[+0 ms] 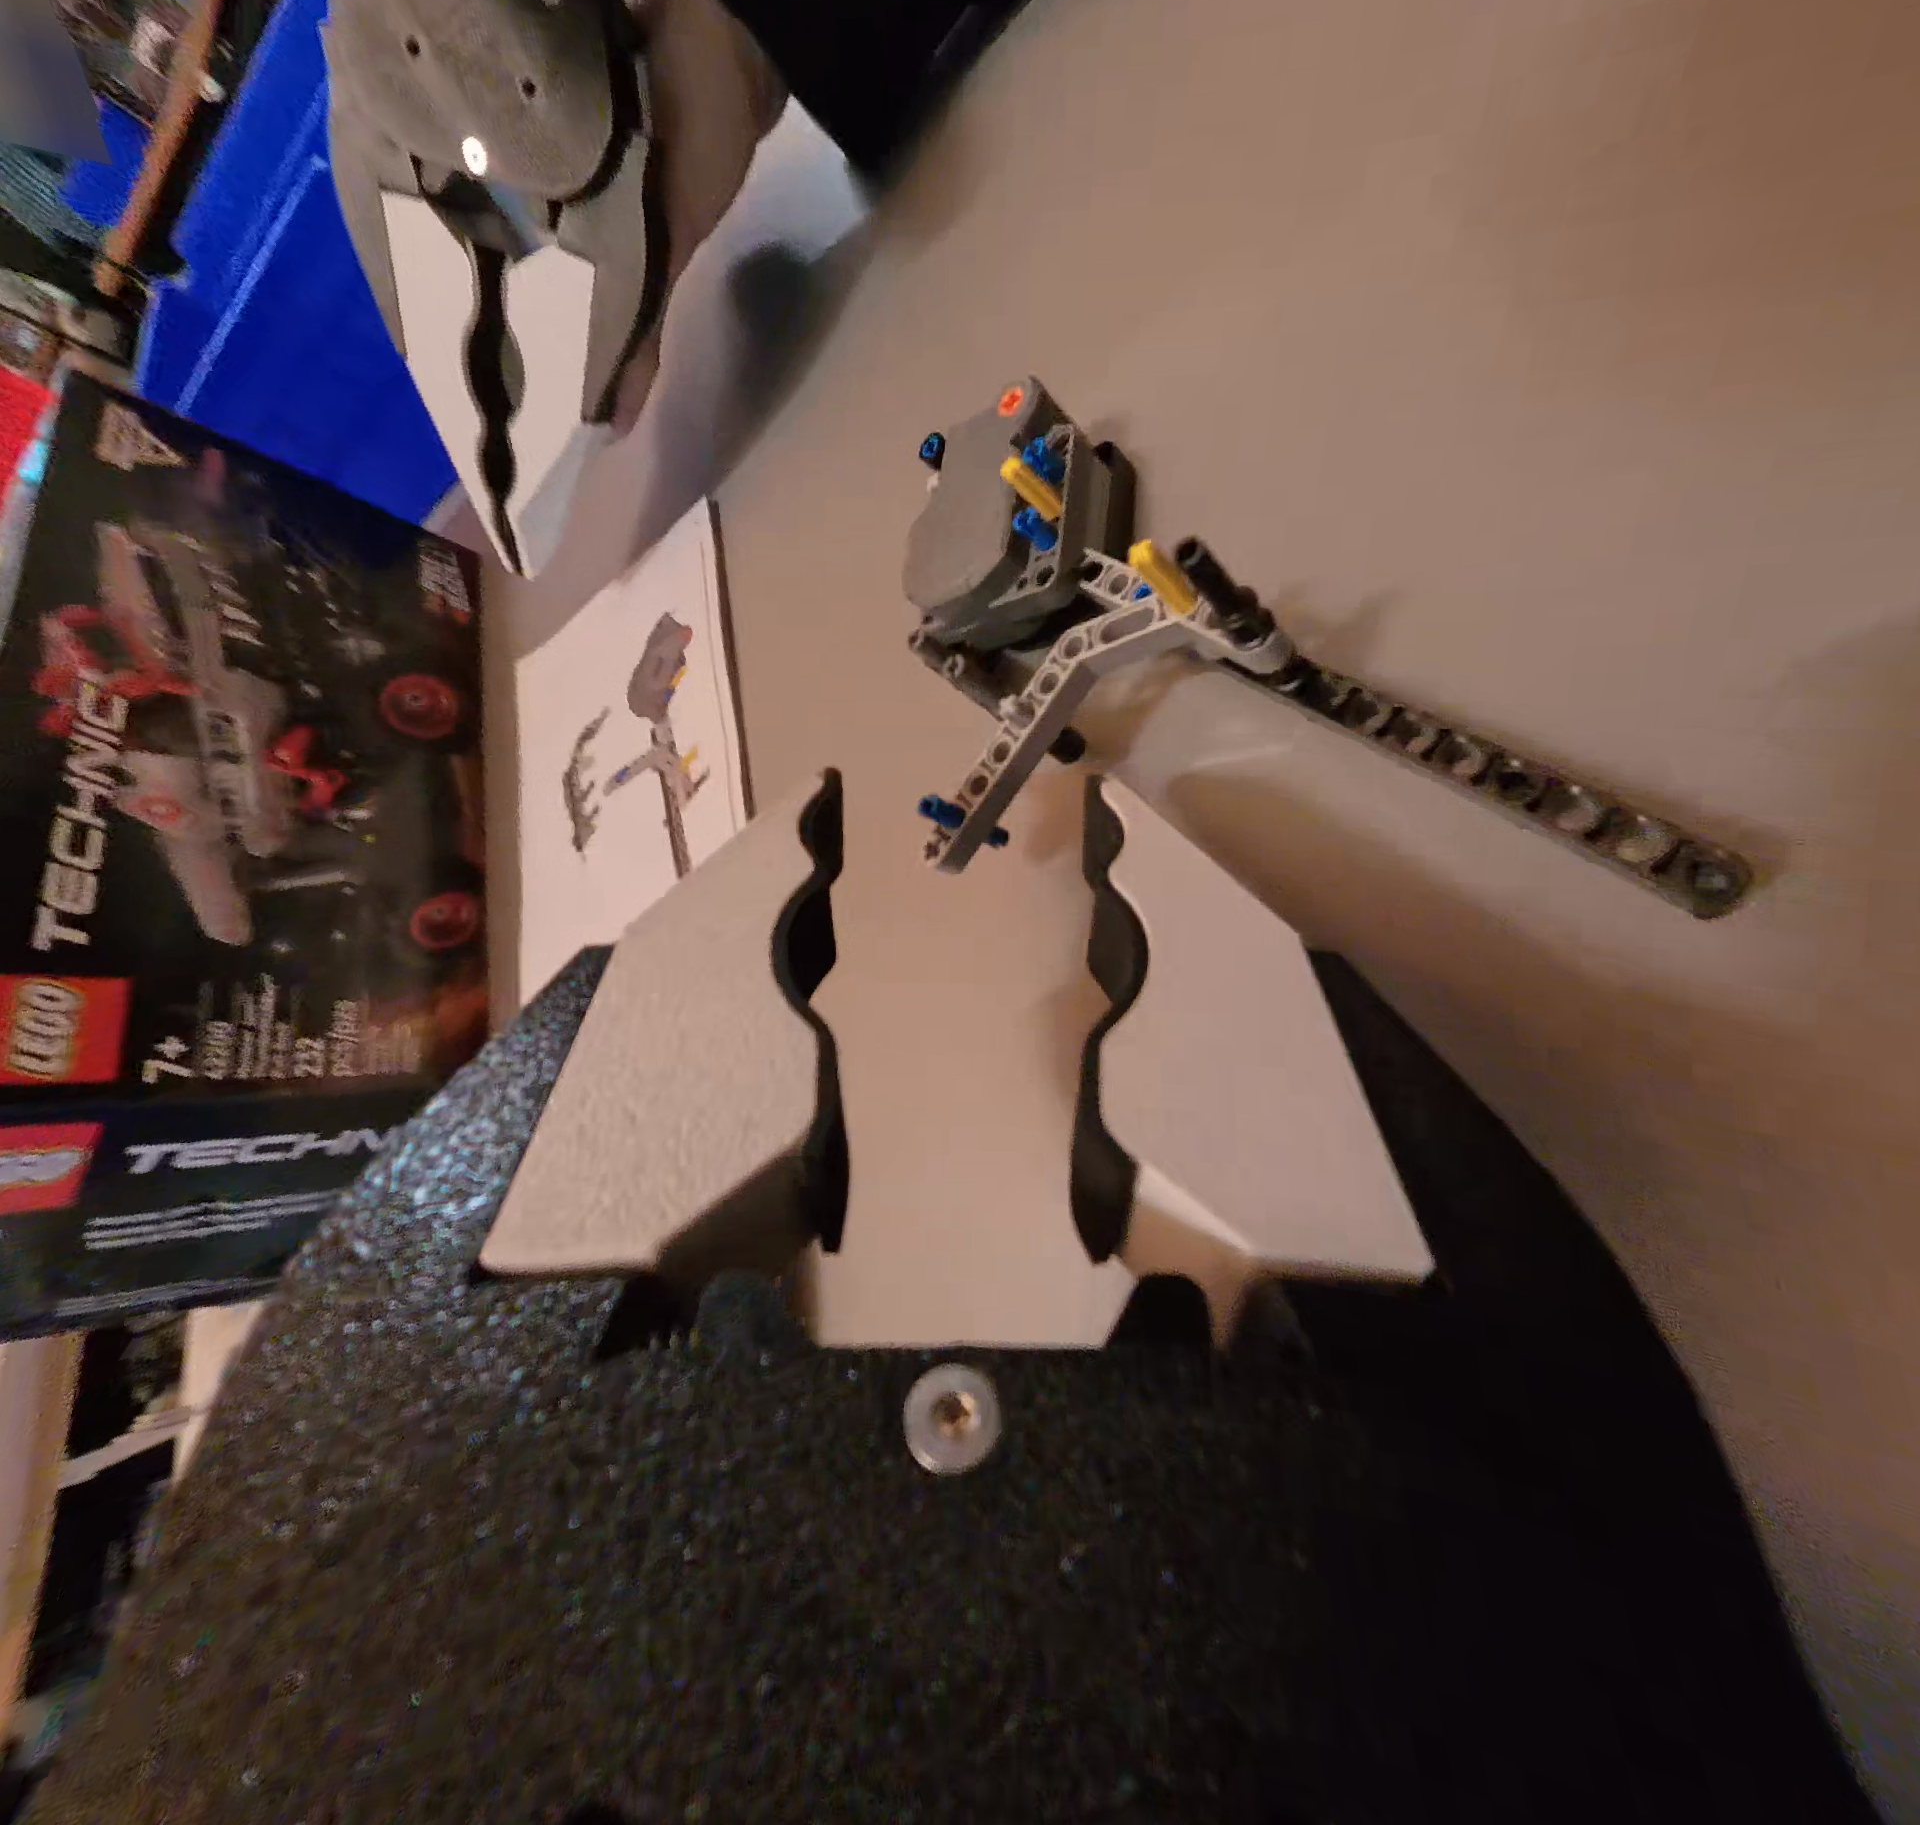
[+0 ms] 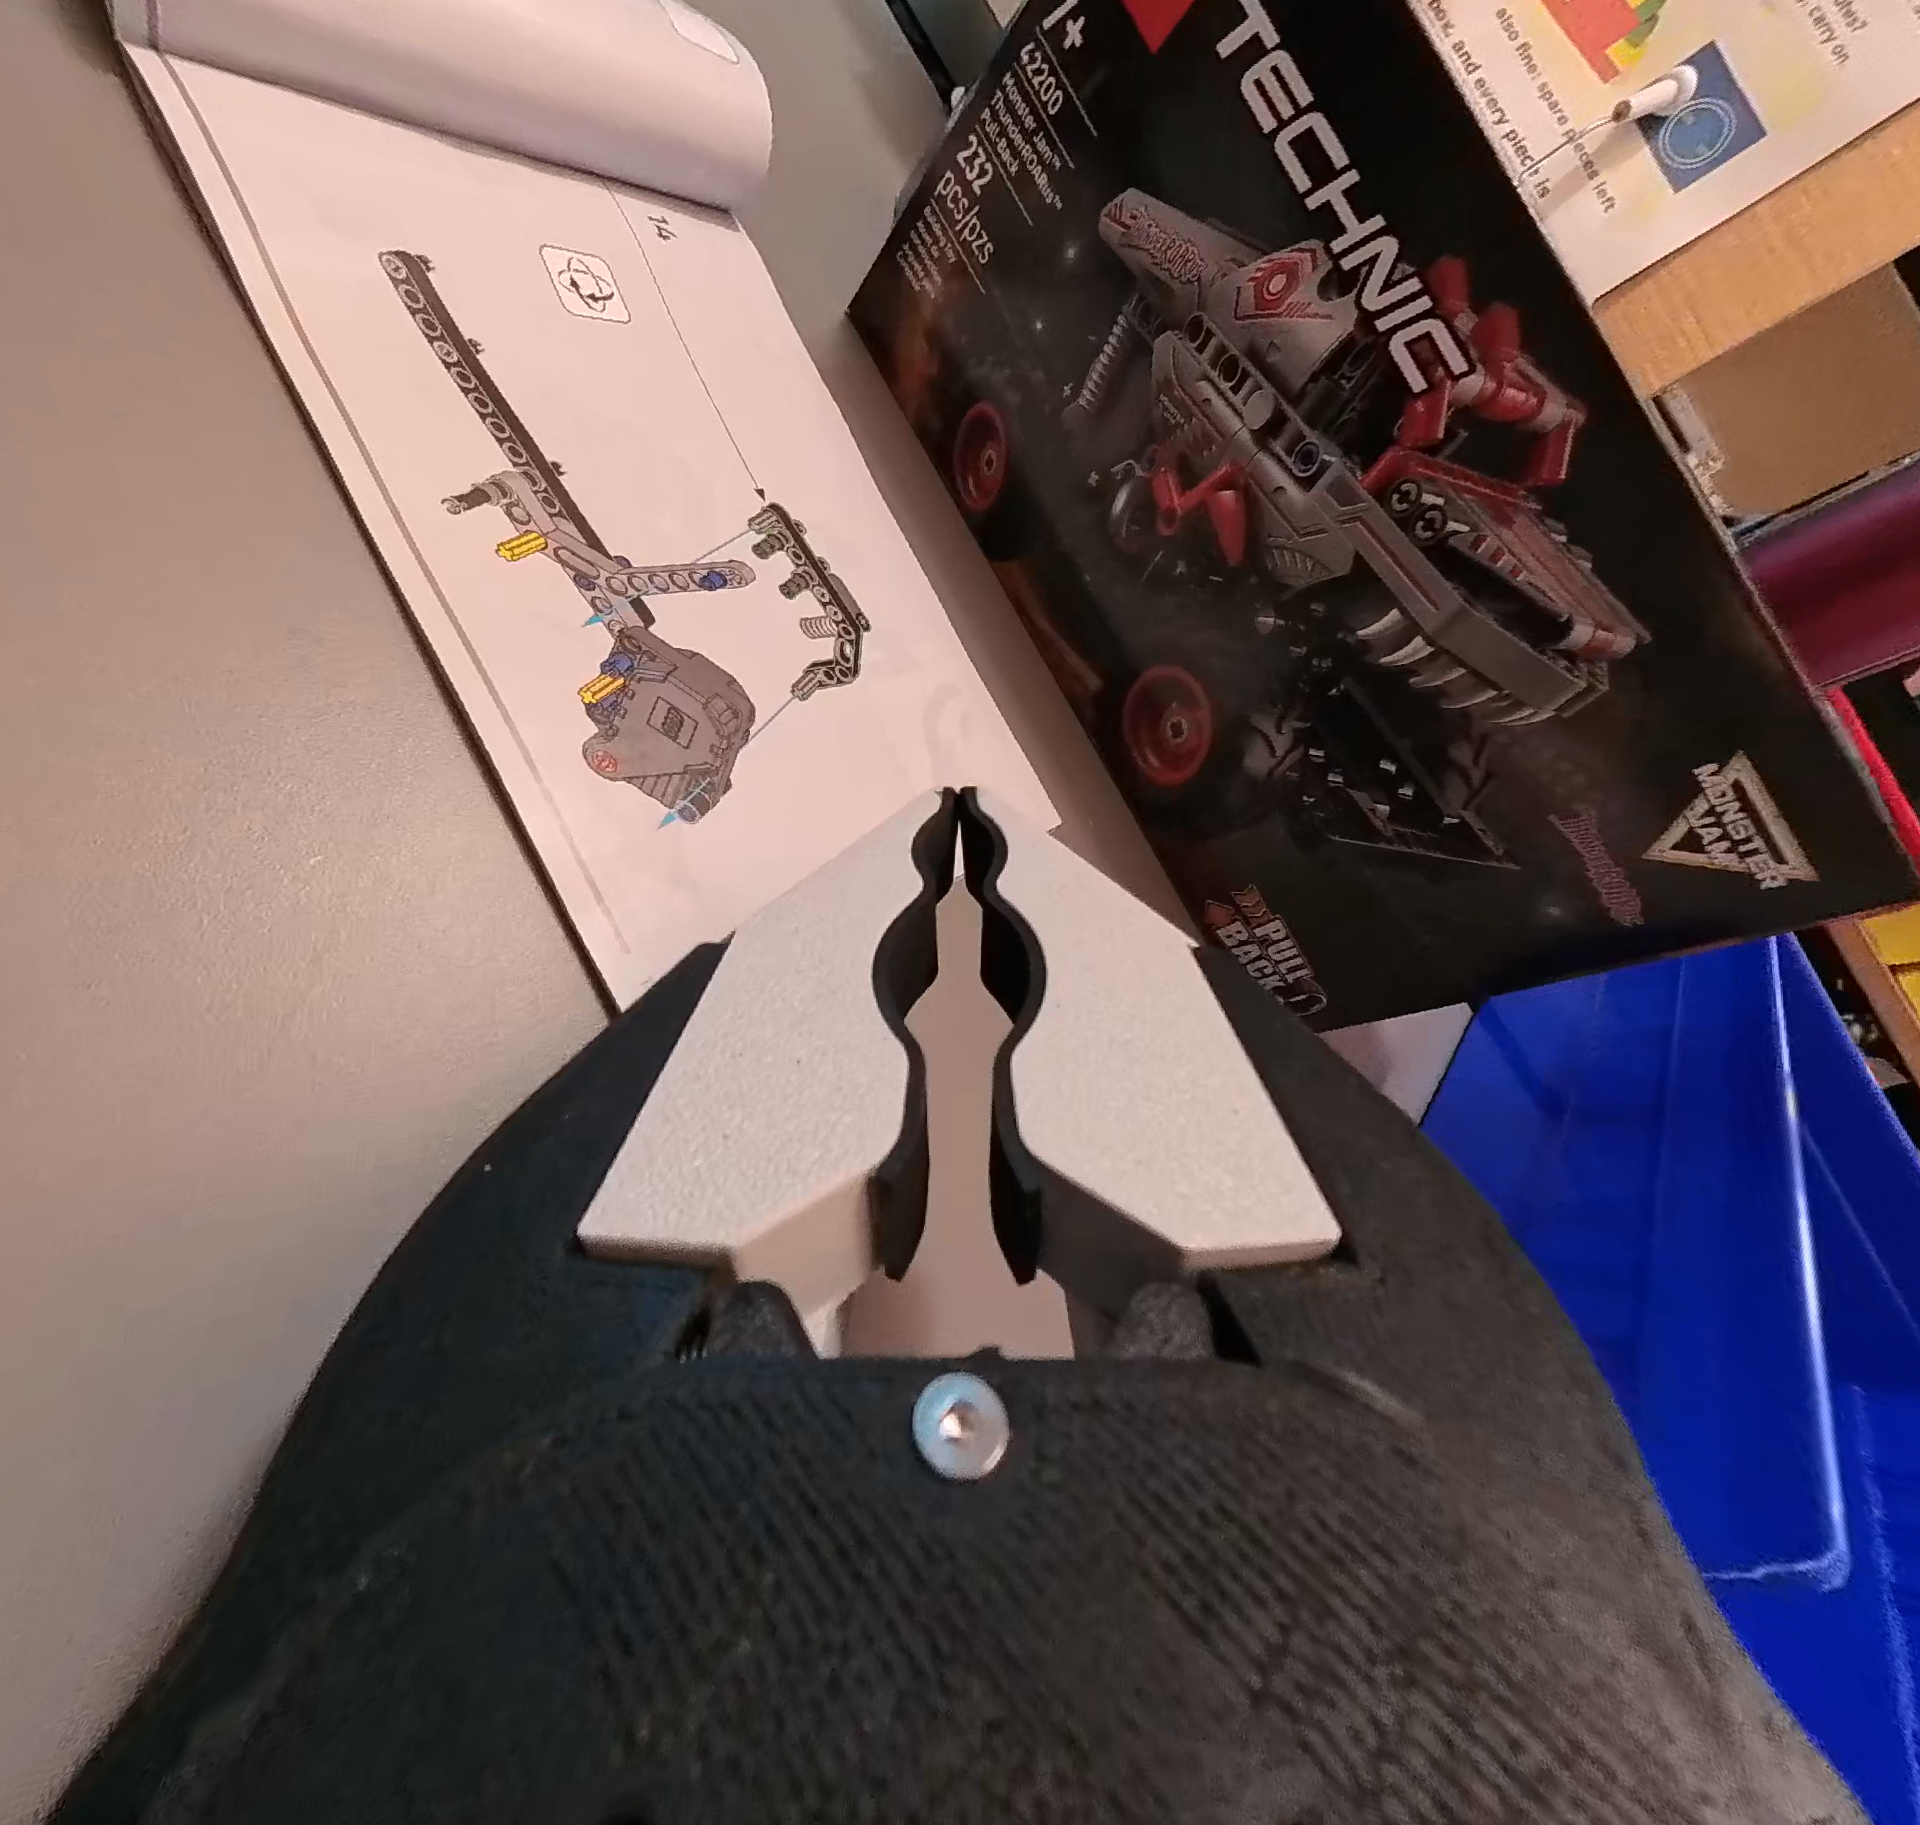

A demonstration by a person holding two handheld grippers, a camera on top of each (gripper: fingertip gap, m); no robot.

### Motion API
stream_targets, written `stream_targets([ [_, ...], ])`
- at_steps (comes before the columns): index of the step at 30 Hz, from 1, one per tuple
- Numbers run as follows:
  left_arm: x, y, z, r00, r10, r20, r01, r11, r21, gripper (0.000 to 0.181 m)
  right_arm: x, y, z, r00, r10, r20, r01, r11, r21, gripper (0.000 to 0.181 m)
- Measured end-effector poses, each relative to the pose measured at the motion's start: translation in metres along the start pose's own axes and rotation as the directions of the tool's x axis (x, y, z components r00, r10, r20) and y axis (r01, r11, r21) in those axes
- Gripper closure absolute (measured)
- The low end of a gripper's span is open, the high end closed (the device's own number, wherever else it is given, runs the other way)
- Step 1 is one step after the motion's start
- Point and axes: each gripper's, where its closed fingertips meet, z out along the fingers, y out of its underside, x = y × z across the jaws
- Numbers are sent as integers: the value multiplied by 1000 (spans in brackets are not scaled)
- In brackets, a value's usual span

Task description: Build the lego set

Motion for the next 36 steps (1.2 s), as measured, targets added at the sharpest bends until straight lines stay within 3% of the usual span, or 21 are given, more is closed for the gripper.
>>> stream_targets([
  [1,1,-2,0,1000,26,18,-26,1000,5,135,-1,0,0,1000,-4,0,4,1000,2,181],
  [8,14,-4,10,970,194,148,-192,981,-30,139,-1,4,0,999,49,-12,-49,999,12,181],
  [12,11,-7,17,951,219,218,-216,976,-39,148,-5,-10,-7,999,46,2,-46,997,64,181],
  [14,9,-5,20,949,219,226,-214,976,-48,154,-15,-22,-12,995,54,82,-63,991,117,178],
  [16,7,1,22,948,219,233,-210,976,-62,160,-37,-30,-21,964,79,254,-121,981,155,160],
  [18,5,4,21,948,208,240,-200,978,-56,161,-59,-32,-34,895,126,429,-199,971,130,135],
  [23,0,10,19,943,214,254,-198,976,-89,160,-96,-66,-76,735,113,669,-309,933,183,110],
  [27,-10,19,18,927,218,304,-182,973,-142,161,-131,-96,-96,573,116,812,-387,911,143,129],
  [31,-19,26,20,911,231,341,-181,968,-171,162,-132,-76,-59,676,215,705,-320,947,18,123],
  [34,-22,26,21,909,213,359,-166,974,-157,162,-140,-75,-58,627,249,739,-356,934,-12,131],
  [36,-22,25,21,912,201,357,-161,977,-139,159,-139,-73,-54,634,269,725,-358,933,-32,137],
])
